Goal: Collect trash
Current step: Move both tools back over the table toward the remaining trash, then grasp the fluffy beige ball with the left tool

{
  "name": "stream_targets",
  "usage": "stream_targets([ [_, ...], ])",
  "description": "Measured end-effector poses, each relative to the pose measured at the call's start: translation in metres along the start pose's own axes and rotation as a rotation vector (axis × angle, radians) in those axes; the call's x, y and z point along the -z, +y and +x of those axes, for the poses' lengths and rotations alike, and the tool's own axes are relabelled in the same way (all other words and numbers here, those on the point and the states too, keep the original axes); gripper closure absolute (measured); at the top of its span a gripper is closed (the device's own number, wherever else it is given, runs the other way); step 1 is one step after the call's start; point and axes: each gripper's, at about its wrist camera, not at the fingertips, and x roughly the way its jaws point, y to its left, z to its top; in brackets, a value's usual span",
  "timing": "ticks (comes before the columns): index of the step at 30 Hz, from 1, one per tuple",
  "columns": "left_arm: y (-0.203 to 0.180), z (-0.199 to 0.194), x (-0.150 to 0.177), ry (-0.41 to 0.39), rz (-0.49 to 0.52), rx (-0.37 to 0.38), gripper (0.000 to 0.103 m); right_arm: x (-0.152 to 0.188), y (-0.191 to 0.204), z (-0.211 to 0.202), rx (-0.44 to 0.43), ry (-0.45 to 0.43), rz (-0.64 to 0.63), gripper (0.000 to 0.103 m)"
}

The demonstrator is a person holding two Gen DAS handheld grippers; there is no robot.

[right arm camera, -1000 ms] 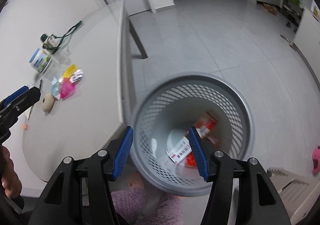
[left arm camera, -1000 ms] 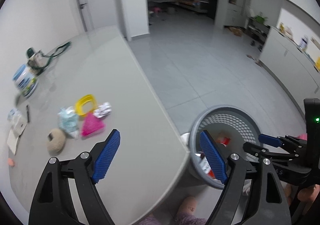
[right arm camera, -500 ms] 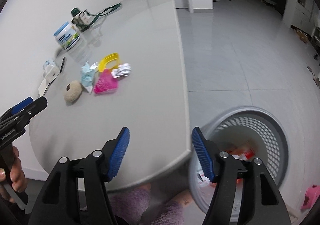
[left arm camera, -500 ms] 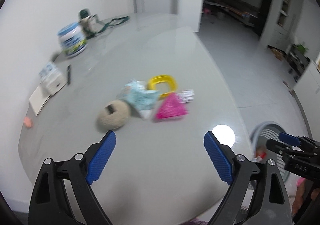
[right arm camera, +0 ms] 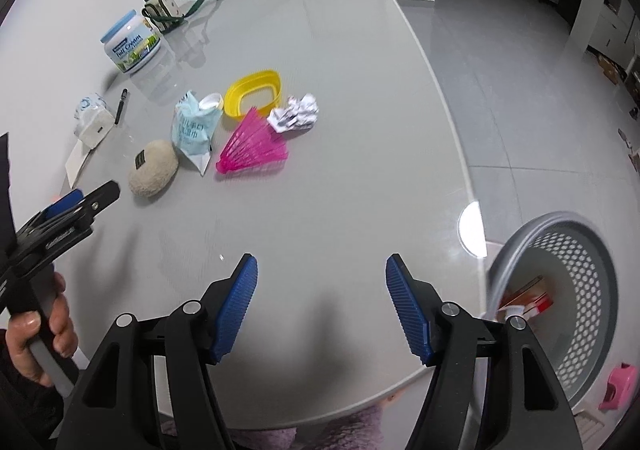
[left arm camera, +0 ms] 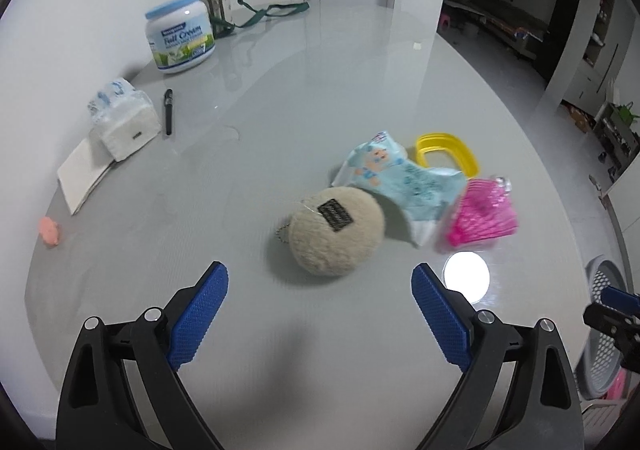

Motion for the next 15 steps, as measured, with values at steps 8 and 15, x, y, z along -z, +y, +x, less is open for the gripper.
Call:
stream_targets([
  [8, 0.004, 0.048, -0.010, 0.017, 0.071, 0.036, 0.012, 0.010, 0.011, 0.031, 0.023, 0.047, 0.085, 0.039],
  [15, -0.001, 0.069, -0.020, 0.024, 0.114, 0.086, 0.012, 0.012, 0.017, 0.036, 0.038, 0.036, 0.143, 0.039],
])
